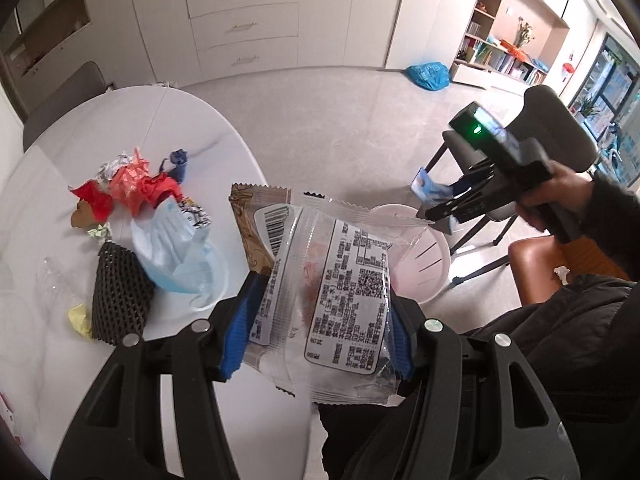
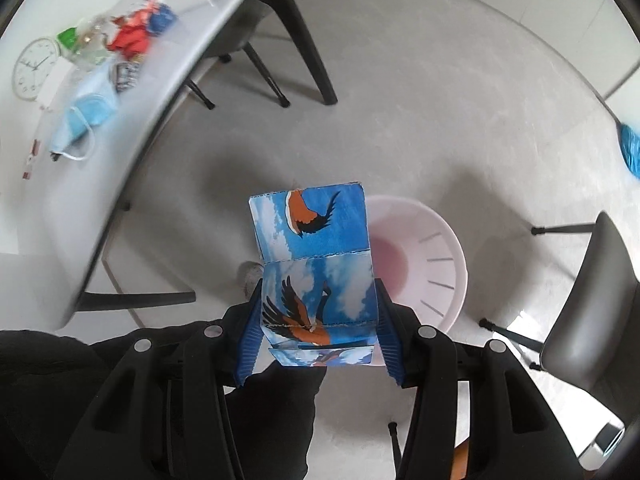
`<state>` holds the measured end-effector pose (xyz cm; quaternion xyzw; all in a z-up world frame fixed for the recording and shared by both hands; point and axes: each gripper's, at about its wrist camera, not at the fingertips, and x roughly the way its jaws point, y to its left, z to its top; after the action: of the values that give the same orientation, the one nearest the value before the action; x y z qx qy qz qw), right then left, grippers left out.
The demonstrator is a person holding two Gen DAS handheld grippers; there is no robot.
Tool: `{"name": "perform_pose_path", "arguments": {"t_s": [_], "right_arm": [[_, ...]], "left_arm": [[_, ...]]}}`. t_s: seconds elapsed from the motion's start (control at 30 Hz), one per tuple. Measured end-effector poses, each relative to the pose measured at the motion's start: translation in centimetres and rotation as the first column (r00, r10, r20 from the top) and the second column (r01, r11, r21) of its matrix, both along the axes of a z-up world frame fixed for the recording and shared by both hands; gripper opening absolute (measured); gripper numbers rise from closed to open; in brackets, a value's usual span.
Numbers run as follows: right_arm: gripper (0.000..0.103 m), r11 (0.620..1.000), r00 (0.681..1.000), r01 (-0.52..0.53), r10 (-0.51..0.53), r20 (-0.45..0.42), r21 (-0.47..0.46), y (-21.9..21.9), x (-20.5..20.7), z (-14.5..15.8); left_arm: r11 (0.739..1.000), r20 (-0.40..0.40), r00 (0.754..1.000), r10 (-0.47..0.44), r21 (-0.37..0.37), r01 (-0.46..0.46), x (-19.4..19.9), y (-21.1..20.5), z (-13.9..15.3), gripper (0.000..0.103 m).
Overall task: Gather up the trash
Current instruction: 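Carry the blue box over the wastebasket and open the right tool, then drop the snack packet into the wastebasket with the left tool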
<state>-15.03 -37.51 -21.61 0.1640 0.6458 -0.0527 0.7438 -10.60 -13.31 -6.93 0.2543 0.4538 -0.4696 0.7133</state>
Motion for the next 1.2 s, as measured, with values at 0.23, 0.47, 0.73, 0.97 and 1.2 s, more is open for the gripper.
{"name": "perform_pose_path", "arguments": {"t_s": [0.23, 0.47, 0.73, 0.97, 1.2], "right_arm": [[0.087, 0.997, 0.997, 0.073, -0.073, -0.034, 0.018, -2.8, -1.6, -2.0], [0.093, 0.973, 0.974, 0.227, -0.226, 0.016, -0.038, -6.7, -5.7, 0.9], [0.096, 0.945, 0.944, 0.32, -0.313, 0.104, -0.06, -10.3, -8.7, 4.6], [0.096, 0.948, 0.942, 0.314, -0.304, 0.144, -0.052, -11.0, -8.8, 6.0], [0.096, 0.967, 0.946, 0.246, -0.227, 0.23, -0.058, -9.7, -6.8, 9.3]], "left_arm": [[0.995, -0.036, 0.995, -0.093, 0.041, 0.094, -2.4, -6.2, -1.5, 0.055], [0.957, -0.155, 0.952, -0.265, 0.08, 0.28, -4.7, -14.9, -6.3, 0.057], [0.912, -0.244, 0.896, -0.37, 0.09, 0.401, -6.8, -20.0, -9.3, 0.079], [0.938, -0.219, 0.925, -0.309, 0.089, 0.335, -6.0, -20.3, -7.9, 0.085], [0.983, -0.113, 0.979, -0.169, 0.049, 0.175, -4.0, -19.0, -4.4, 0.093]]}}
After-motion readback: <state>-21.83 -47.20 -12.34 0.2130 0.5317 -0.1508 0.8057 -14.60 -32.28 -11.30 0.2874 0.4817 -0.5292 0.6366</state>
